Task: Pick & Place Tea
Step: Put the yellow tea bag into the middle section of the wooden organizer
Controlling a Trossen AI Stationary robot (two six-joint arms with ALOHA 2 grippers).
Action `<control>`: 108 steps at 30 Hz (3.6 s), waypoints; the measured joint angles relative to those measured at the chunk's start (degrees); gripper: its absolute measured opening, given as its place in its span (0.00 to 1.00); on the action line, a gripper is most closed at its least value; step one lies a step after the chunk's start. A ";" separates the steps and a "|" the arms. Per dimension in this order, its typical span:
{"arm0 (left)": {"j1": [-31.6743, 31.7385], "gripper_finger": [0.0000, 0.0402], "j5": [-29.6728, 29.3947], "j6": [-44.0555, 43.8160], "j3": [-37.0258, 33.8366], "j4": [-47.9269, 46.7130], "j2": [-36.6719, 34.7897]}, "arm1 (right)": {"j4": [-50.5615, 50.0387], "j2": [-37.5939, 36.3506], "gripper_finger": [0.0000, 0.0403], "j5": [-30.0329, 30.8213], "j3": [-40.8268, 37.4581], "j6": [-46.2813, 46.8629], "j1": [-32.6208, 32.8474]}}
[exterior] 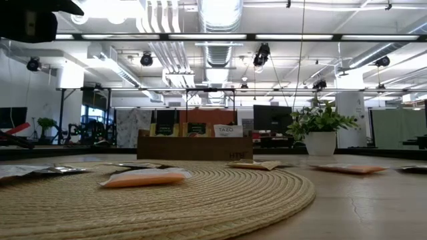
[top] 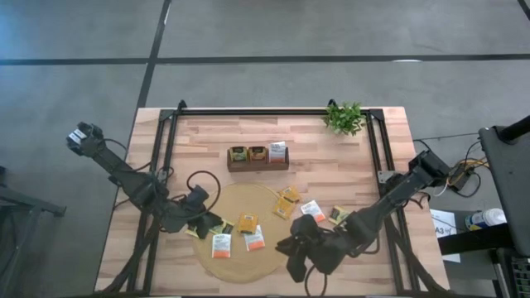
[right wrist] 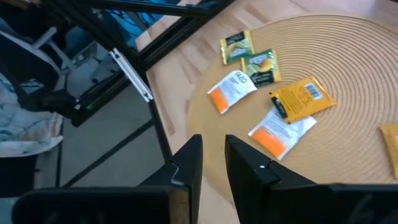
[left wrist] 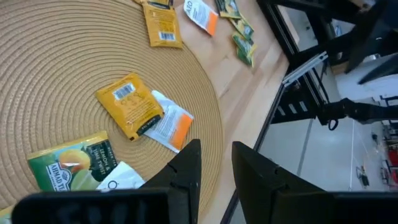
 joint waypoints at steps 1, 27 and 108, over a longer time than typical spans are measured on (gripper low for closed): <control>0.00 0.21 -0.74 0.02 0.00 -0.02 0.00 | 0.06 0.19 0.17 0.00 0.09 -0.09 0.00; 4.10 0.21 -22.47 10.67 -1.21 4.88 0.13 | -38.11 0.22 0.17 -8.83 -0.88 -16.27 -12.65; 14.14 0.21 8.81 48.68 -8.08 -1.35 8.88 | -7.28 7.33 0.17 -42.06 -8.35 -35.52 -32.70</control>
